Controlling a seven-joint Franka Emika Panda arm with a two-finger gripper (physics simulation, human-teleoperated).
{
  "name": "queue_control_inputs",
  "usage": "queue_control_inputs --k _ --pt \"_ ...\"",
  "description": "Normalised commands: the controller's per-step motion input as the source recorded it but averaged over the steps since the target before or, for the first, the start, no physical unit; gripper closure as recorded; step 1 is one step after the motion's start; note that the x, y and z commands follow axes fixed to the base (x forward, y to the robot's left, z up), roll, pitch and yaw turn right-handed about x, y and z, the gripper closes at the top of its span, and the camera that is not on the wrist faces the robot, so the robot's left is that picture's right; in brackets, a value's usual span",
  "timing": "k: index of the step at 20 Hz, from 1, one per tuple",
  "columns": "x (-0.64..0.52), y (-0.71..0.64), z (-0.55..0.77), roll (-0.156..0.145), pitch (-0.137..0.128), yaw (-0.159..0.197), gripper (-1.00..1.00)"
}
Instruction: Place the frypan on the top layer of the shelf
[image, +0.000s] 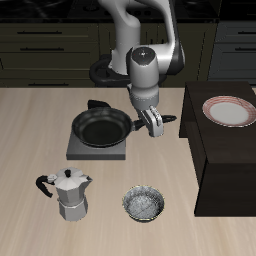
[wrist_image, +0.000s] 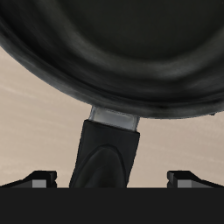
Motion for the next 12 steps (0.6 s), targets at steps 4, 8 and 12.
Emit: queue_control_inputs --k 4,8,12 --pt "-0.06 0.06 0.00 0.025 -0.029 0.030 1.00" --pt "-0.13 -0.08 0.25 -0.010 -0.041 -0.022 1.00" --pt "-0.13 -0.01 0.38 0.035 -0.090 -0.019 1.00"
